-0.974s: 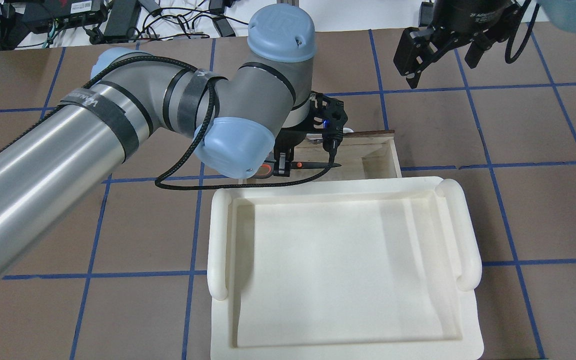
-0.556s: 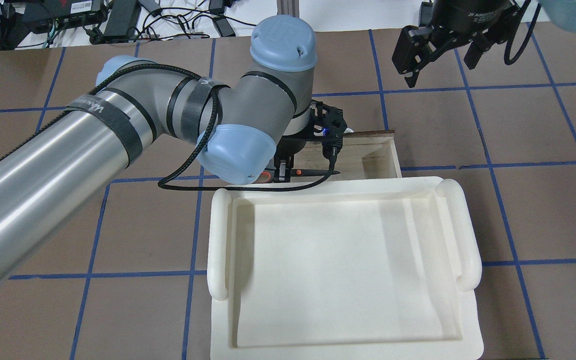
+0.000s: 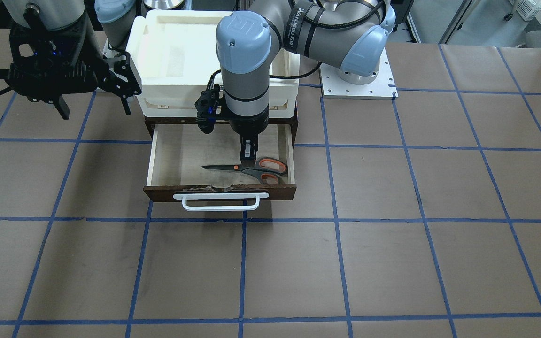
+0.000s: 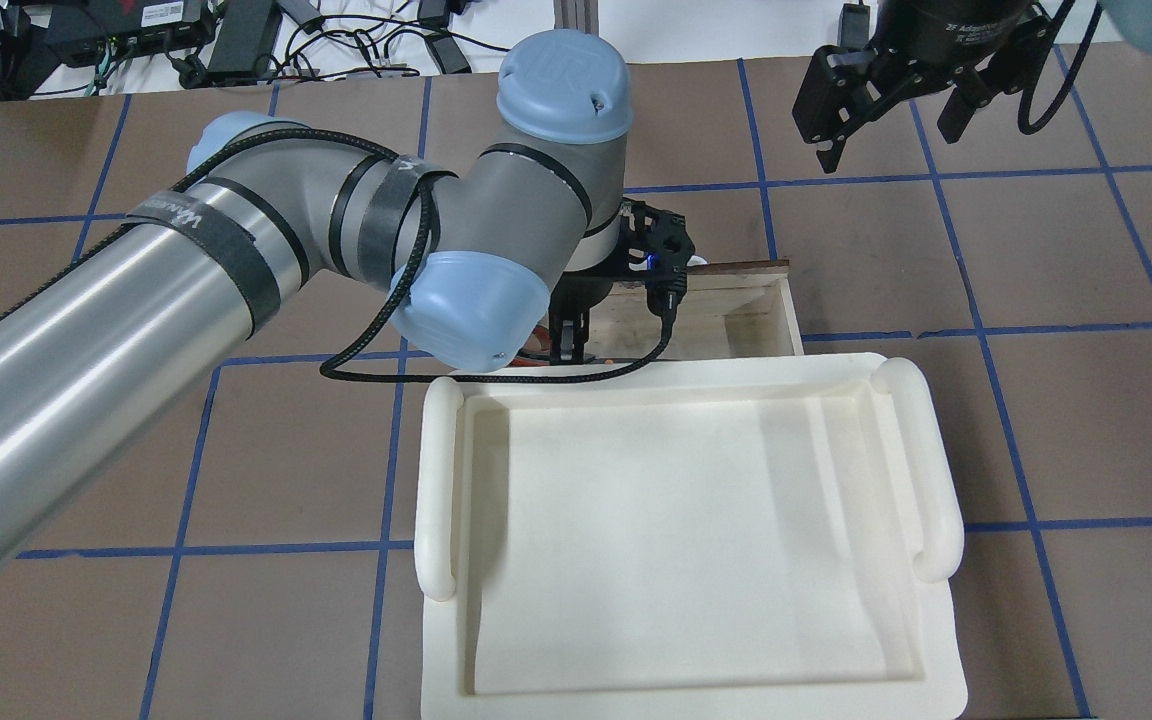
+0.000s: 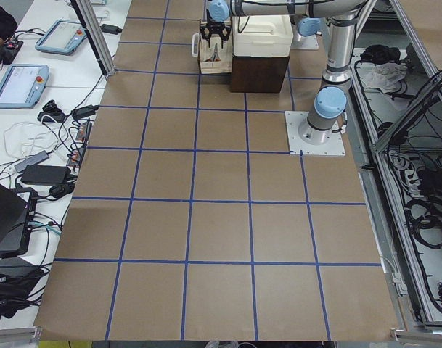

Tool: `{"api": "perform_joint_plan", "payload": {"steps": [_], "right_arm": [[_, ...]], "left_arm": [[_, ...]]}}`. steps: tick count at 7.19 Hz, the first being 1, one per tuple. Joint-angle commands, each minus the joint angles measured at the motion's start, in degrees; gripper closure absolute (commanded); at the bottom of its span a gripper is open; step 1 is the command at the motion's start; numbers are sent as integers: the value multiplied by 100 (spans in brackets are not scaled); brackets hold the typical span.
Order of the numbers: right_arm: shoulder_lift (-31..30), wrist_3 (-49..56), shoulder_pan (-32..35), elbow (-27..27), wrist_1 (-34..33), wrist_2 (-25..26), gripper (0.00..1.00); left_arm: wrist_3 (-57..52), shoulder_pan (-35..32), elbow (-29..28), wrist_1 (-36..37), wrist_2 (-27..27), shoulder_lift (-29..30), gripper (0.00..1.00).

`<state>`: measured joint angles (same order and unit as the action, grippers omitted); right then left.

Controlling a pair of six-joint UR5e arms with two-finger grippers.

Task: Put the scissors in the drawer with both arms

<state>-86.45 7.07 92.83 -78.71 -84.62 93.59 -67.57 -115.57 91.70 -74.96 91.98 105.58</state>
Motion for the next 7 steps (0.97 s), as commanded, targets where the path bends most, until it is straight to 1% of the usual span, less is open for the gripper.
{"api": "perform_joint_plan", "payload": {"steps": [1, 2, 3, 4, 5, 6, 7], "right_arm": [[-4, -249, -19, -4, 15, -16, 0], [-4, -345, -19, -12, -54, -164, 0], [-4, -355, -37, -13, -64, -287, 0], [-4, -320, -54, -21, -81, -288, 0], [-4, -285, -133, -21, -81, -280, 0], [-12, -293, -247, -21, -55, -306, 0], [-12, -320, -248, -39, -55, -315, 0]], "left_arm": [[224, 52, -91, 25, 22, -73, 35], [618, 156, -187, 42, 30, -160, 35], [1335, 349, -249, -1, 13, -257, 35], [2178, 621, -267, 7, -4, -336, 35], [3178, 919, -284, 60, -22, -467, 30], [3980, 1305, -319, 60, -431, -590, 0], [4397, 1726, -328, 60, -635, -661, 0]]}}
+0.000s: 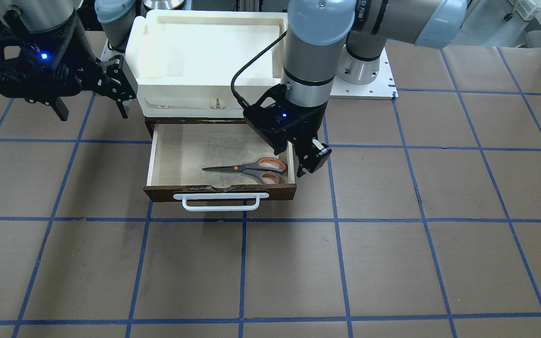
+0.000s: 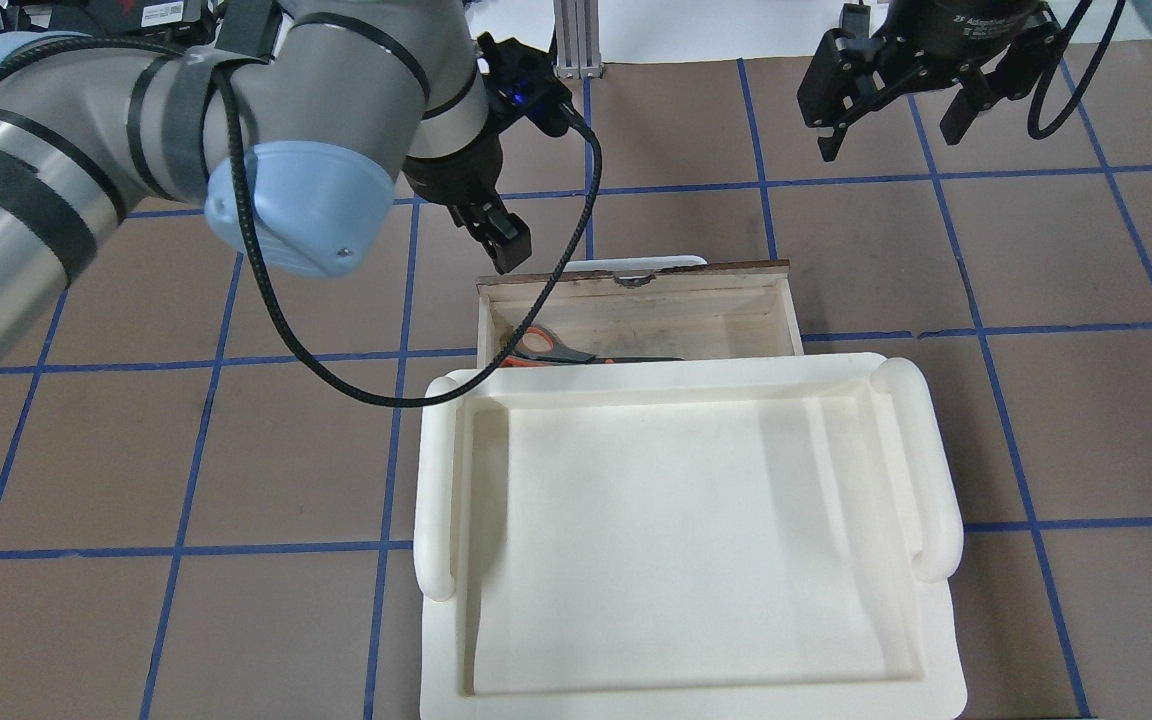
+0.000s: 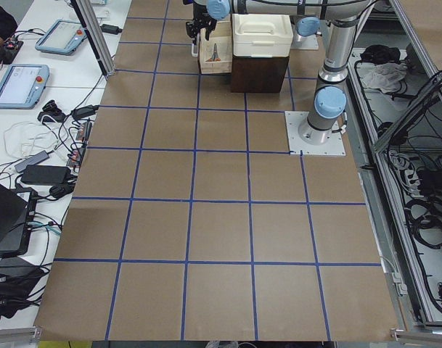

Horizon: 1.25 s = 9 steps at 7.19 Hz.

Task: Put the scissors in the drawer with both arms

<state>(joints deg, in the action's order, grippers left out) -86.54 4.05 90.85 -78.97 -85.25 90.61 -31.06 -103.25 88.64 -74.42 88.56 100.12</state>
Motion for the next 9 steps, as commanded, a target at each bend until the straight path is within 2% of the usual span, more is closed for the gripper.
{"api": "perform_joint_plan", "payload": {"steps": [1, 5, 9], "right_arm": [[-12, -53, -24, -56, -96, -17, 0], [-100, -27, -41, -232, -317, -17, 0], [-100, -18, -41, -232, -317, -17, 0]], "left_arm": [[1168, 804, -22, 58, -209, -176, 0], [2608, 1666, 56, -29, 38, -185, 0], [3282, 1730, 118, -177, 38, -202, 0]]}}
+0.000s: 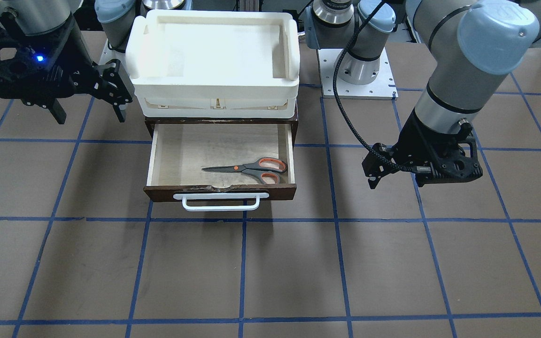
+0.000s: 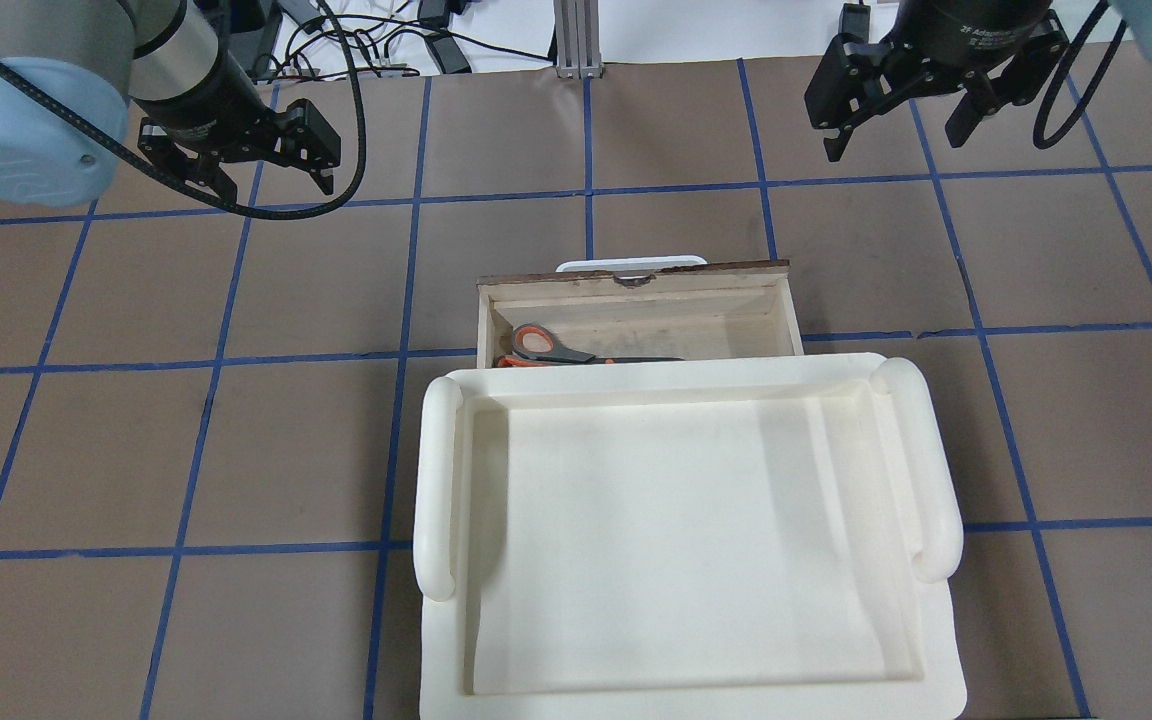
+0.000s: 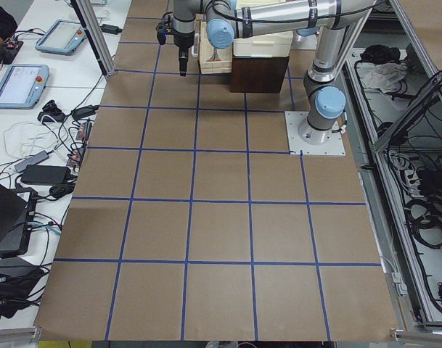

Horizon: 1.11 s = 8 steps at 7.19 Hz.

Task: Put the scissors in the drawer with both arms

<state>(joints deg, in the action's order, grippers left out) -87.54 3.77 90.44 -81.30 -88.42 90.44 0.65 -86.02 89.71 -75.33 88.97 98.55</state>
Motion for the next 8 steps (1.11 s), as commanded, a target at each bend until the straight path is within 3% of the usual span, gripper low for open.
{"api": "perform_joint_plan", "payload": {"steps": [1, 3, 8], "right_arm": [[0, 27, 0, 0, 0, 0, 0], [0, 36, 0, 0, 0, 0, 0], [0, 27, -9, 0, 0, 0, 0]], "left_arm": [[102, -11, 2, -270, -2, -151, 0], [102, -20, 37, -745, -11, -520, 0], [58, -20, 450, -685, -38, -811, 0]]}}
